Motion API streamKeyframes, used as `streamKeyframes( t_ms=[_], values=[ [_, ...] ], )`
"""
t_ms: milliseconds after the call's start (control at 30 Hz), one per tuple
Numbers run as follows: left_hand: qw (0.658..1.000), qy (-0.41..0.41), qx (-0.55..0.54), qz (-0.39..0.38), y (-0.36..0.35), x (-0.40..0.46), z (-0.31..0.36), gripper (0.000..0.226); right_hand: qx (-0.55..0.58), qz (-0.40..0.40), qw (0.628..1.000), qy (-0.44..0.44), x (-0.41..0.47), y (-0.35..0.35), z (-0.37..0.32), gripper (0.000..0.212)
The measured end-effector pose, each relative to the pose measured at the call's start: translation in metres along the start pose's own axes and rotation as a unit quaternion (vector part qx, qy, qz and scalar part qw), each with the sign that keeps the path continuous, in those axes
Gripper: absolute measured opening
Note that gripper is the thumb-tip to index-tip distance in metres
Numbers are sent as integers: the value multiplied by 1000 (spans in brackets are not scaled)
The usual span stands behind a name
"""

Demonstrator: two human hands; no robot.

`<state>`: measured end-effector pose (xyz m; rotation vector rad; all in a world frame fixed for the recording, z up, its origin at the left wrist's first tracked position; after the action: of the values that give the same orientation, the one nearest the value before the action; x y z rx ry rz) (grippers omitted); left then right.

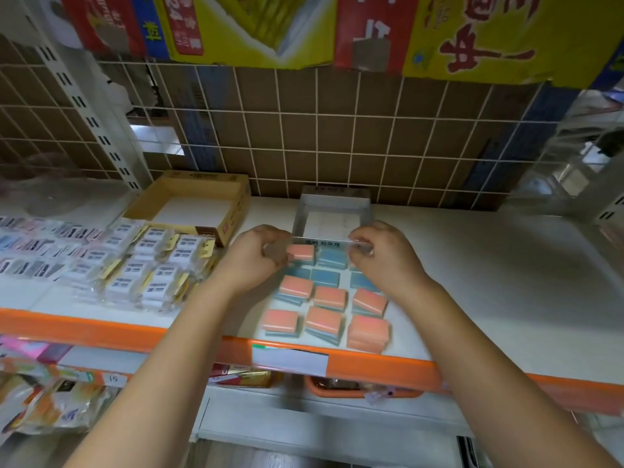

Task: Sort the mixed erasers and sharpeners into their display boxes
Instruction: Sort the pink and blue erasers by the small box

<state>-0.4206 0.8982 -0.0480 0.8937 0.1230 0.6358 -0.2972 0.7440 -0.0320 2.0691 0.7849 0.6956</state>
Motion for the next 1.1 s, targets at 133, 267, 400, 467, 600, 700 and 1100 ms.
streamKeyframes(
  t_ms=[133,267,400,467,600,700,1100],
  values=[
    [996,-43,54,50,40,-17,-2,34,-25,-15,998,64,6,-8,-57,30],
    [986,-81,107,95,97,-49,-26,32,-79,-33,990,116,6,-38,-128,32],
    [973,-87,187,100,154,-94,-73,45,-95,-42,981,163,-4,-86,-202,33],
    [969,-76,216,96,183,-119,-103,46,-91,-52,980,171,-11,-113,-239,34],
    [963,-37,249,99,242,-161,-163,50,-77,-64,978,185,-23,-159,-309,38],
    [959,-3,260,112,282,-184,-205,52,-64,-78,975,197,-27,-188,-359,40],
    [945,90,257,183,409,-213,-358,54,-22,-71,960,271,15,-292,-528,37]
  ],
)
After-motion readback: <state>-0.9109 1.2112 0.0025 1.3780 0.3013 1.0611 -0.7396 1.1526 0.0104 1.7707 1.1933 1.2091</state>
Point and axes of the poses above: each hand's wrist, its own x-axis towards the middle knuckle, its own y-axis out of the back of the hand, z = x × y, the point moved 5 cm from there along x, towards the middle knuckle, and after that the axes turned 3 degrees about z, right-handed, at the moved point
